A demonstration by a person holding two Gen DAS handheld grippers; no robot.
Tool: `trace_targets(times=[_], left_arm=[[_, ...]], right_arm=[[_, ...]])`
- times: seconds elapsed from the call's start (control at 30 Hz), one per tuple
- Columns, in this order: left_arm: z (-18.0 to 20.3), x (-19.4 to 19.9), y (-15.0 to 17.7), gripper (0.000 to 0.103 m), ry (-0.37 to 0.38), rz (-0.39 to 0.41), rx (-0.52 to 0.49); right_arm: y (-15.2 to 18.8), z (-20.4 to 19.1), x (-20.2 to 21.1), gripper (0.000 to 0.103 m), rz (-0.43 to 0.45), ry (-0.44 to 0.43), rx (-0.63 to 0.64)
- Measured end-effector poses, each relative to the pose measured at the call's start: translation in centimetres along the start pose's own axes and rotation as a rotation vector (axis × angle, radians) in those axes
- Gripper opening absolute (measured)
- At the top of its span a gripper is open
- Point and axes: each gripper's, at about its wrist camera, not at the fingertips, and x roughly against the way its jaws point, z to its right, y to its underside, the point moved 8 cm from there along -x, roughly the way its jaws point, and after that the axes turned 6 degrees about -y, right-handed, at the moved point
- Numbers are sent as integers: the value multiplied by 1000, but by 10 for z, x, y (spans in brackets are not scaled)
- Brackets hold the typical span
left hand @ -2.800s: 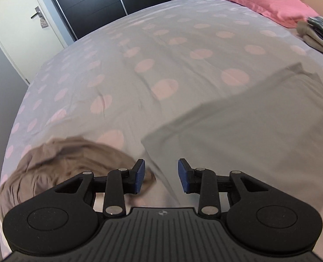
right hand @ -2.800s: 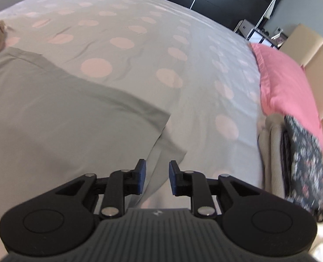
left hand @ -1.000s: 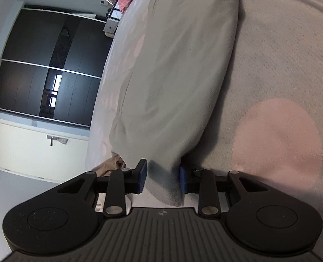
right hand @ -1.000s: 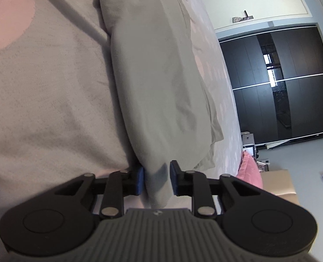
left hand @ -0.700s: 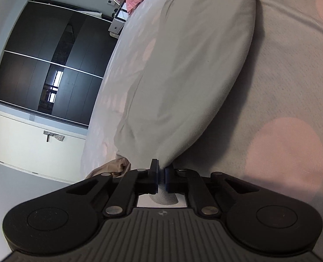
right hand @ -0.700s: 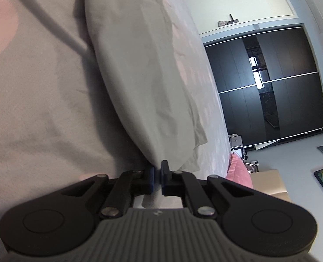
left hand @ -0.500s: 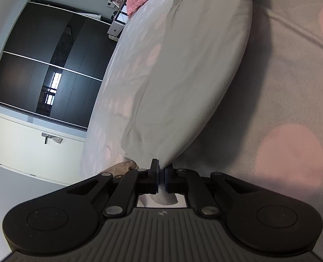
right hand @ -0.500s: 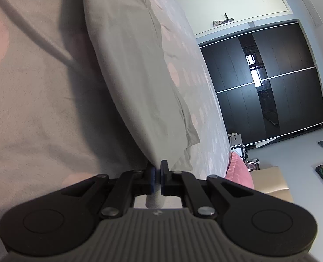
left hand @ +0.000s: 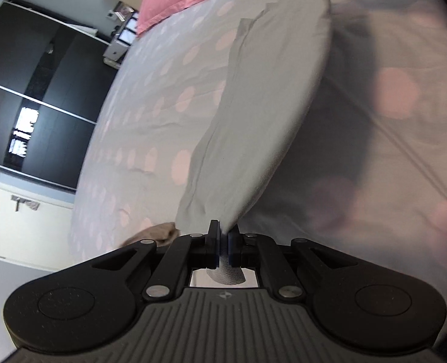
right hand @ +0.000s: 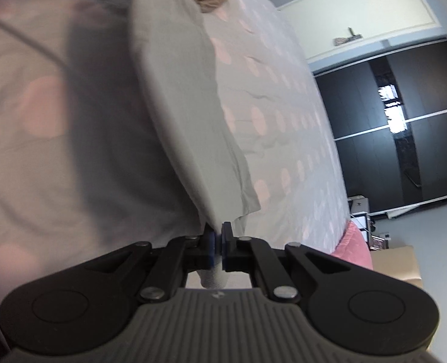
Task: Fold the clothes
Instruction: 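Lift the folded grey shirt with both grippers and carry it off the bed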
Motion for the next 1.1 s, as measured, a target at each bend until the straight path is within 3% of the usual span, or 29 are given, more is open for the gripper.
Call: trace_targets(times=[0.27,0.47,0.73,0.8,1.03,1.1], left_arm=[[50,49,20,3,143,6,-68],[88,42,32,3,235,-27,-50],[129,13,41,3,343,-105,-56],[134,11,43,3,351,-113,-61],[142,11,47,14,396,-131,-58],[137,17,44,16,407,-109,-38]], right_arm=[[7,-60,42,4,-9,-150,32],[17,-107,35,4,-61,-225,52],[20,-142,8,6,-130,-308,115],[21,-150,3,14,-145,-326,128],[20,-165,8,15,-138,-318,189],[17,-163,16,24,-116,-333,174]])
